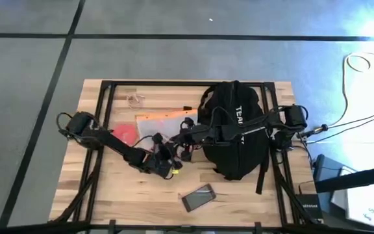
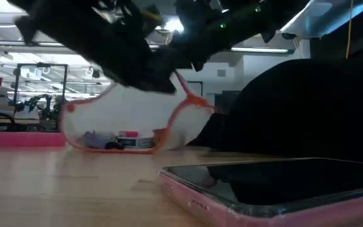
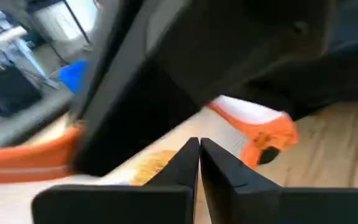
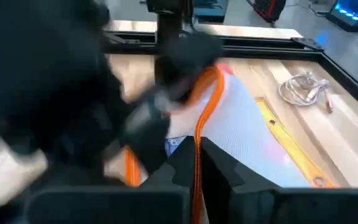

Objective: Unpack backpack
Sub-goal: Put the pink medicine organizer into the transparent white zip bag

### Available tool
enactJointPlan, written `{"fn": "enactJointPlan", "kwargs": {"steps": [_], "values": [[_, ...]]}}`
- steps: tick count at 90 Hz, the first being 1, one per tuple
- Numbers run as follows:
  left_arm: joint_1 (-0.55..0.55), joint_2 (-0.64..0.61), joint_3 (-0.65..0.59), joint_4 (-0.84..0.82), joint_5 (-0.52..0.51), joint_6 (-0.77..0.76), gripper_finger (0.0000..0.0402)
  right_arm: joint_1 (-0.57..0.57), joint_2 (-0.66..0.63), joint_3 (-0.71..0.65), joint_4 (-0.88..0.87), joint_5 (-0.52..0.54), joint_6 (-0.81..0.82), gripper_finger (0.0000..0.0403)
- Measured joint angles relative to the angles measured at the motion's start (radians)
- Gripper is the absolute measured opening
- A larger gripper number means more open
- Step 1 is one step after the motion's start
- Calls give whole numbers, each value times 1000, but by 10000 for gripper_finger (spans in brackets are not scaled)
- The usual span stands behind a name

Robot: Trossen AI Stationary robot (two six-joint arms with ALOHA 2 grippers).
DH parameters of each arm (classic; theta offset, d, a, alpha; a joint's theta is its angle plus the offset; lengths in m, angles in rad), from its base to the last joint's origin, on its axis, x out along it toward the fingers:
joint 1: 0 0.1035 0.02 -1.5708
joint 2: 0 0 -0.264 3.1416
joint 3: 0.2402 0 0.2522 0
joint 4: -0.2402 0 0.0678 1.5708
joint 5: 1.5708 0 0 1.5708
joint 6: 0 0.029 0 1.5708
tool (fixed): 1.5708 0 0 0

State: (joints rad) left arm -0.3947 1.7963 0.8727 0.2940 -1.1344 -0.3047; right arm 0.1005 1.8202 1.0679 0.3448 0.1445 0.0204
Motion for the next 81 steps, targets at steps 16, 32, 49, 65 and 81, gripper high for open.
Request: {"fn": "enactJointPlan", "kwargs": {"steps": [16,32,49,65,81], "values": [[-79,-130,0,-260,-72,-39,0,0,-3,2,11,-33,2,0],[-168,-268,-1,-478,-96,-145,0,-1,-1,-2,-9,-33,1,0],[-264,-401,0,-755,-138,-341,0,-1,0,-2,-14,-31,1,0],[-259,-468,0,-1233,96,-763,13,-2,0,-2,-23,-29,1,0],[-221,-469,-2,-1592,319,-1002,68,-2,0,-2,-27,-29,-1,0]]}}
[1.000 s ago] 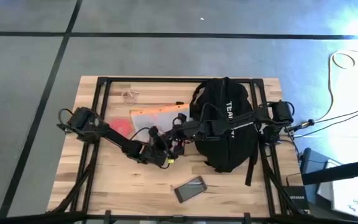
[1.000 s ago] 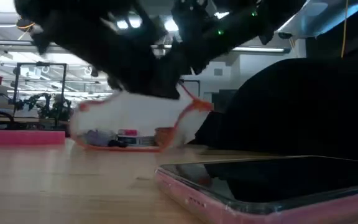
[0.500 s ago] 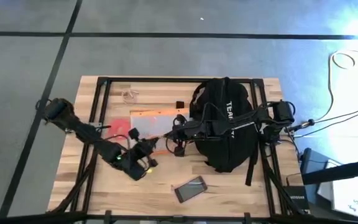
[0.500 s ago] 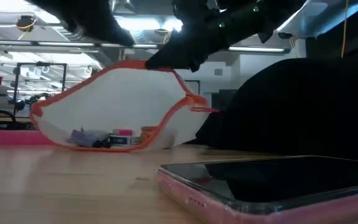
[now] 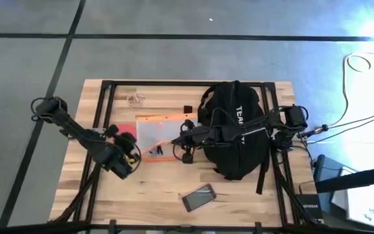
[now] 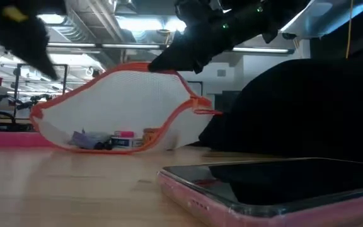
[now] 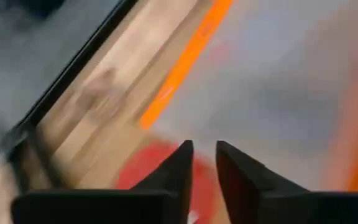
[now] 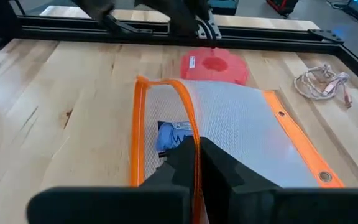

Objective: Unpack backpack
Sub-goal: Put the pink medicine organizer into the transparent white zip bag

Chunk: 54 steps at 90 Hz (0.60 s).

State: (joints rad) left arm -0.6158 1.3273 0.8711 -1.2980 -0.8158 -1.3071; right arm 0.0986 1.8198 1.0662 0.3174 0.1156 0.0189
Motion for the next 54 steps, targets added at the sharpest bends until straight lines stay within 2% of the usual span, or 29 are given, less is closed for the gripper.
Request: {"fn": "enactJointPlan", "kwargs": {"steps": [21,33,44,49,54], "values": [[92,0,0,-35,174,34,179,0,0,0,2,1,1,0],[145,0,0,-31,159,112,238,-1,0,0,2,2,0,0],[188,0,-14,-43,96,169,262,-1,0,0,-6,2,0,0],[215,0,-33,-42,108,184,265,-1,0,1,-15,2,0,0],[247,0,-63,-20,164,193,266,0,0,1,-26,2,0,0]]}}
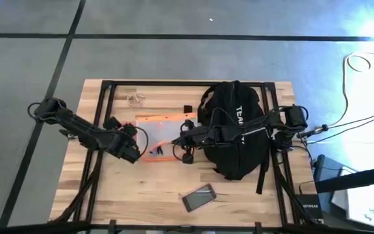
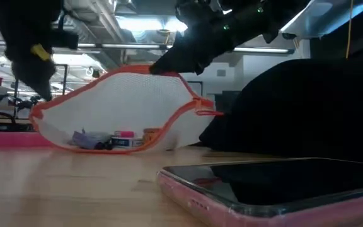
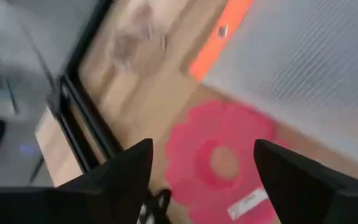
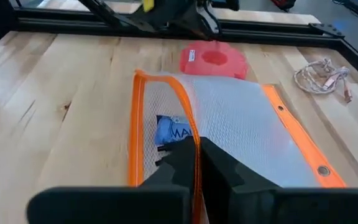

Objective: Unpack backpack
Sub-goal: Put the pink medicine organizer into the transparent white zip bag

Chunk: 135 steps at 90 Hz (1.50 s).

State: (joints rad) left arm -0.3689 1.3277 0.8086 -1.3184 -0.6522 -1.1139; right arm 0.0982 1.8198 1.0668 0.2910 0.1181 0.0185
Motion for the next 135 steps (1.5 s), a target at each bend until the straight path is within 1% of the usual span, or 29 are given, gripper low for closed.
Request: {"fn": "enactJointPlan", "kwargs": {"steps": [10,17,25,36,45,58,69,83,97,116,135], "values": [[76,0,-78,120,177,46,266,0,0,0,-9,0,0,0],[109,-1,-132,207,231,78,266,0,0,0,-4,1,-9,0],[131,-3,-162,277,223,113,266,0,0,0,-4,1,-23,0],[157,-4,-167,288,209,135,266,0,0,0,-4,1,-23,0],[182,-8,-167,305,241,187,266,0,0,0,-4,1,-23,0],[191,-28,-167,347,266,208,266,-1,-1,0,-4,1,-23,0],[194,-69,-170,347,276,202,266,0,-1,0,-4,1,-23,0],[194,-136,-170,344,258,178,267,0,-1,0,-5,1,-23,0],[194,-186,-170,345,283,174,267,-1,-1,0,-5,1,-23,0],[194,-195,-169,342,364,148,267,0,-1,0,-5,1,-23,0],[194,-193,-169,340,380,131,267,0,-1,0,-5,1,-23,0]]}}
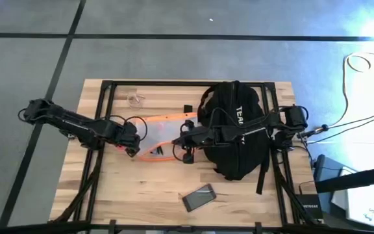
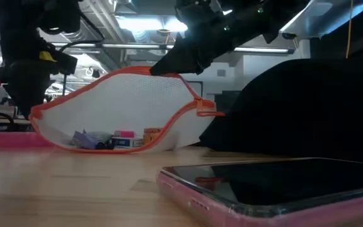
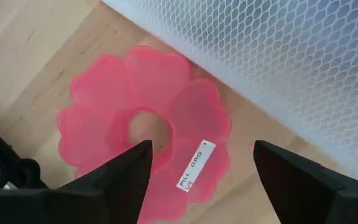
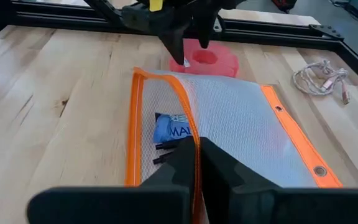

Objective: Unpack backpack
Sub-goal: Put the pink medicine organizer into the transparent white zip bag

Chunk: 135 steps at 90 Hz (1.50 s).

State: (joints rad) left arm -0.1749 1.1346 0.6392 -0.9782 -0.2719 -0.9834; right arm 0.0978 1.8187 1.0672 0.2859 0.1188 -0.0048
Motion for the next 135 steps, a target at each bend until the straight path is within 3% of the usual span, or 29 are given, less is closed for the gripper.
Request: {"fn": "enactJointPlan", "kwargs": {"steps": [16,42,58,72,97,135], "values": [[0,0,-58,69,75,-28,267,0,0,0,-1,0,0,0],[0,0,-136,133,36,-61,267,0,0,0,-2,0,0,0],[0,0,-137,167,25,-49,267,0,0,0,-1,0,0,0],[11,0,-137,175,97,-1,267,0,0,0,0,0,0,0],[59,40,-137,172,53,36,267,0,0,0,0,0,0,0],[62,118,-133,214,101,103,264,0,0,0,-3,0,0,0]]}}
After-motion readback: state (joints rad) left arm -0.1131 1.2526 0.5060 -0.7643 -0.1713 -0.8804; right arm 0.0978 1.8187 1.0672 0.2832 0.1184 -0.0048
